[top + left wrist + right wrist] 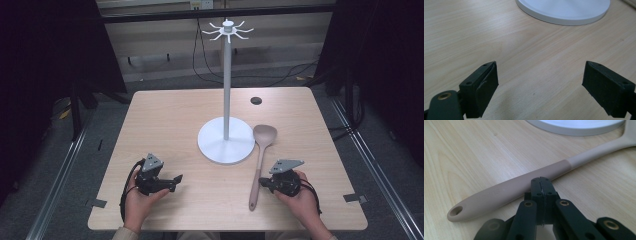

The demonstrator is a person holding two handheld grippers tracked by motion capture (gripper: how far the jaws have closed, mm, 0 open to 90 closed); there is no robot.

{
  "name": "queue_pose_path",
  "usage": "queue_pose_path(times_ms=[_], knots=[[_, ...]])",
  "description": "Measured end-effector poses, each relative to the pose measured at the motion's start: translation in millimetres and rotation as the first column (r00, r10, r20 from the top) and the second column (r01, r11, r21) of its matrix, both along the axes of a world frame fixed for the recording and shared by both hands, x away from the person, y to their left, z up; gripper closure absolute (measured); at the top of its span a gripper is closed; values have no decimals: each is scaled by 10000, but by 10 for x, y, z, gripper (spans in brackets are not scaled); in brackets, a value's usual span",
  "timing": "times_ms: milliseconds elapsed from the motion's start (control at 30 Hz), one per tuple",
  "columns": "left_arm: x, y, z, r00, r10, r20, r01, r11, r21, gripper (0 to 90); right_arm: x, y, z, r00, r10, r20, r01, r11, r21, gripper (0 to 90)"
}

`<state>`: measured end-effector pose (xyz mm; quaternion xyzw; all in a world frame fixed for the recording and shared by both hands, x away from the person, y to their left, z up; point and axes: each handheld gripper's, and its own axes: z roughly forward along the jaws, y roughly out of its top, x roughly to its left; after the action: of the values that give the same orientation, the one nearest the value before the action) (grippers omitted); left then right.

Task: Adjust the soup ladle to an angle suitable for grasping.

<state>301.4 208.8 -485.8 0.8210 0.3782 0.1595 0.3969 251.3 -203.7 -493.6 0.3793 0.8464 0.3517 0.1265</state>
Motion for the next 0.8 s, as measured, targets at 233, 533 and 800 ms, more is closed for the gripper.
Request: queue_pose_path(times_ms=[233,533,800], knots=[[-5,-72,2,9997,-231,-27,232,9997,107,130,16,65,-1,9999,77,76,-79,9998,170,900],[2,-113,-5,9996,-276,-60,276,9996,34,130,41,231,2,9995,280,147,-281,9996,47,900],[-4,-137,1,9995,-318,-56,319,9995,87,133,77,396,-21,9990,407,207,-411,9989,241,900]])
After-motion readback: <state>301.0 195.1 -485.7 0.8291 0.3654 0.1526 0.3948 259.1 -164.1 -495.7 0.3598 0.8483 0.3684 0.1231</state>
